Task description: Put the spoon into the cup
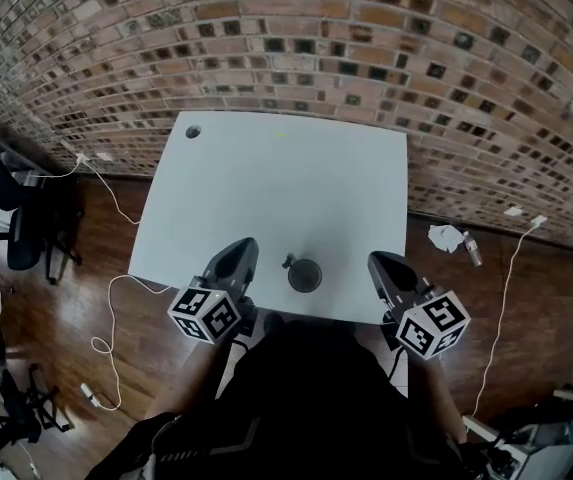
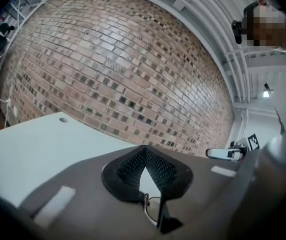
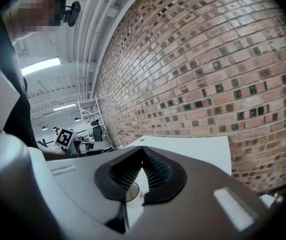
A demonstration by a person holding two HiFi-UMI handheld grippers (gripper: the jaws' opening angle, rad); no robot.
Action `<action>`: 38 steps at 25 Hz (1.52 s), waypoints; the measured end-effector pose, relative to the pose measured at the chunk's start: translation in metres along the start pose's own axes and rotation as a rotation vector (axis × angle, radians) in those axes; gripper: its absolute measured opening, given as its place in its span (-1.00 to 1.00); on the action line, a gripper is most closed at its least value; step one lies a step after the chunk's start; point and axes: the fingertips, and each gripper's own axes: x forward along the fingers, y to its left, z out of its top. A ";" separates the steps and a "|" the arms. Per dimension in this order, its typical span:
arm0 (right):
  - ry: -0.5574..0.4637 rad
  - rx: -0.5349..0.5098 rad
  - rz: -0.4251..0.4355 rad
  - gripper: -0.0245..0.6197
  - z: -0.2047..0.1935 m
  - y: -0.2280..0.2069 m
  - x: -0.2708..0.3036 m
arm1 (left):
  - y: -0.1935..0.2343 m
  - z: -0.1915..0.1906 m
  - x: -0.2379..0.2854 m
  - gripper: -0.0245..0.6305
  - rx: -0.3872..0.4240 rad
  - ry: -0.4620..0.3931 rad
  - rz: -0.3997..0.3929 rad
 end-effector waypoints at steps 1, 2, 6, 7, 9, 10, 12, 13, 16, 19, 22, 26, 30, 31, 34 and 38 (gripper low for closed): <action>-0.004 -0.002 0.001 -0.90 0.002 0.001 -0.001 | -0.003 0.007 -0.001 -0.92 0.012 -0.012 -0.013; -0.008 -0.004 0.001 -0.90 0.003 0.001 -0.001 | -0.006 0.014 -0.002 -0.92 0.025 -0.024 -0.024; -0.025 -0.012 0.000 -0.90 0.010 0.003 -0.007 | -0.016 0.038 -0.012 -0.92 0.080 -0.063 -0.033; -0.029 -0.015 -0.001 -0.90 0.012 0.003 -0.008 | -0.019 0.043 -0.015 -0.92 0.098 -0.070 -0.033; -0.039 -0.020 -0.001 -0.90 0.016 0.004 -0.011 | -0.025 0.052 -0.019 -0.92 0.129 -0.077 -0.037; -0.044 -0.022 -0.001 -0.90 0.018 0.005 -0.012 | -0.027 0.055 -0.020 -0.92 0.137 -0.079 -0.041; -0.053 -0.024 -0.001 -0.90 0.022 0.006 -0.015 | -0.030 0.057 -0.021 -0.92 0.146 -0.080 -0.045; -0.055 -0.024 0.001 -0.90 0.024 0.007 -0.016 | -0.032 0.057 -0.022 -0.92 0.148 -0.079 -0.047; -0.049 -0.026 0.013 -0.90 0.024 0.011 -0.017 | -0.037 0.056 -0.022 -0.92 0.149 -0.073 -0.060; -0.048 -0.033 0.009 -0.90 0.023 0.014 -0.018 | -0.041 0.053 -0.024 -0.92 0.147 -0.066 -0.075; -0.047 -0.039 0.001 -0.91 0.022 0.014 -0.020 | -0.041 0.051 -0.026 -0.92 0.147 -0.059 -0.072; -0.034 -0.058 0.001 -0.91 0.020 0.015 -0.022 | -0.041 0.051 -0.026 -0.92 0.156 -0.056 -0.063; -0.015 -0.088 -0.002 -0.91 0.017 0.017 -0.024 | -0.042 0.050 -0.026 -0.92 0.160 -0.058 -0.071; -0.014 -0.088 -0.002 -0.91 0.017 0.016 -0.025 | -0.043 0.049 -0.027 -0.92 0.158 -0.056 -0.070; -0.016 -0.075 0.006 -0.91 0.016 0.017 -0.025 | -0.046 0.046 -0.027 -0.92 0.168 -0.049 -0.076; -0.010 -0.072 0.017 -0.91 0.013 0.018 -0.026 | -0.048 0.043 -0.026 -0.92 0.151 -0.038 -0.079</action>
